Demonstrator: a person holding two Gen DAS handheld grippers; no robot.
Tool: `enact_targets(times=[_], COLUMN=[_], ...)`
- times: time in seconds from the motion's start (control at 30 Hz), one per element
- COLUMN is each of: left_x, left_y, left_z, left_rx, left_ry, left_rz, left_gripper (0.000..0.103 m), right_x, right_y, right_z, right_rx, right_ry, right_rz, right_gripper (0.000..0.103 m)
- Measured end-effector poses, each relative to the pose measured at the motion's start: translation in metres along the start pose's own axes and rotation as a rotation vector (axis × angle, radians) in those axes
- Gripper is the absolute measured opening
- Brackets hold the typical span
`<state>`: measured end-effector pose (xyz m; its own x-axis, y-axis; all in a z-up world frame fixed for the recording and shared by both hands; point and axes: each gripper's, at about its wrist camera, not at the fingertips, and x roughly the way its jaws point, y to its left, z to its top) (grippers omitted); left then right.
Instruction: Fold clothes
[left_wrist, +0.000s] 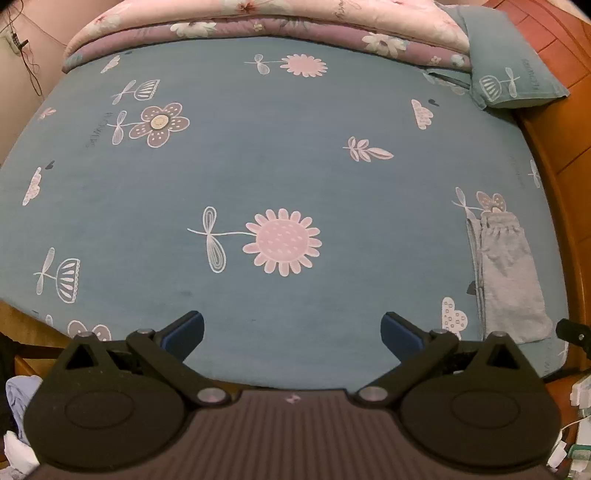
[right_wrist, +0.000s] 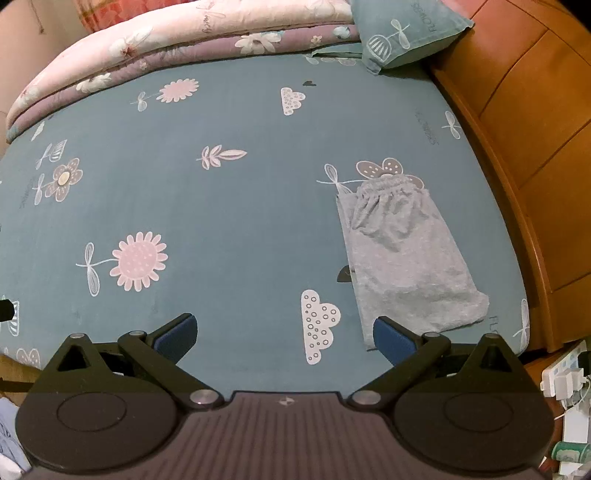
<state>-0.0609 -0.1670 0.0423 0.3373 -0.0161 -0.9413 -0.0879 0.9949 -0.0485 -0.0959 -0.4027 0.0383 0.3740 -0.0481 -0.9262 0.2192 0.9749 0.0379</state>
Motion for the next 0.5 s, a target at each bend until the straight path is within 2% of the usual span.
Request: enact_targets(times=[0.5], left_x=[0.0039], left_y=[0.0079], left_z=[0.0046], left_rx=[-0.007], left_ry=[0.026], left_rz=[0.000], left_gripper=[0.102], right_x=[-0.0024], right_y=[0.0046], right_z=[0.0054], right_rx=[0.003], right_ry=[0.000], right_rz=[-0.003], right_gripper=[0.103])
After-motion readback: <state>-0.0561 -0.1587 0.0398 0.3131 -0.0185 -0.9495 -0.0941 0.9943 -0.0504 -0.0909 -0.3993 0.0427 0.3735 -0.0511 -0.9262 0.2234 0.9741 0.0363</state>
